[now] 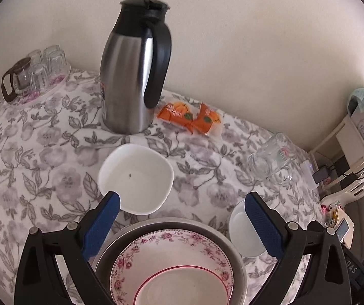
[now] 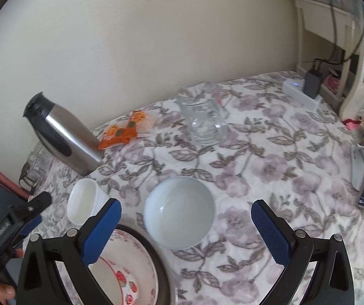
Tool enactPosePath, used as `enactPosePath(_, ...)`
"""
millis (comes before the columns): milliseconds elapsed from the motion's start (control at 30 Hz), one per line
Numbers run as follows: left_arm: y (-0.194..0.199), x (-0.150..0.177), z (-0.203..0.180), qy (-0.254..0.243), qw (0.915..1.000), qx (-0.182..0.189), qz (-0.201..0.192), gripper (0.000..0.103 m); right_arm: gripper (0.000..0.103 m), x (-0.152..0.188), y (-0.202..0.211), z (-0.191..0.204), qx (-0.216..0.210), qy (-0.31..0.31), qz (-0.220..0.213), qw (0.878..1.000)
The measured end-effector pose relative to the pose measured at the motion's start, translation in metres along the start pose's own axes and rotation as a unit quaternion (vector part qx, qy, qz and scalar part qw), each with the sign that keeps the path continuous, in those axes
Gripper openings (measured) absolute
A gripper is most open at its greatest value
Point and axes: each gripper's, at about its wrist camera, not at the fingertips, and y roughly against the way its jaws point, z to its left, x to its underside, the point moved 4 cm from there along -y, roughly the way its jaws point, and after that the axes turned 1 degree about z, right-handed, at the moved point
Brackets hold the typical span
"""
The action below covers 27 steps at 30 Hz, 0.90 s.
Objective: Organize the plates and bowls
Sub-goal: 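Move both grippers toward the white square bowl beside the thermos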
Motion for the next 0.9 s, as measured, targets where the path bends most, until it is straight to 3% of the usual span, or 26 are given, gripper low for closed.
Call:
enactPosePath(467, -0.02, -0.012, 0.071, 0.077, 0.9967, -0.024, 0.011, 0.099, 0.103, 0.007, -0.026, 0.081, -0.039, 0.08, 0.006, 0.996)
enactPosePath(900, -0.067, -0.014, 0.116, 0.106, 0.9937, -0.024, 0.029, 0.099, 0.103, 0.007, -0.091, 0.149, -0.017, 0.133, 0.094, 0.987)
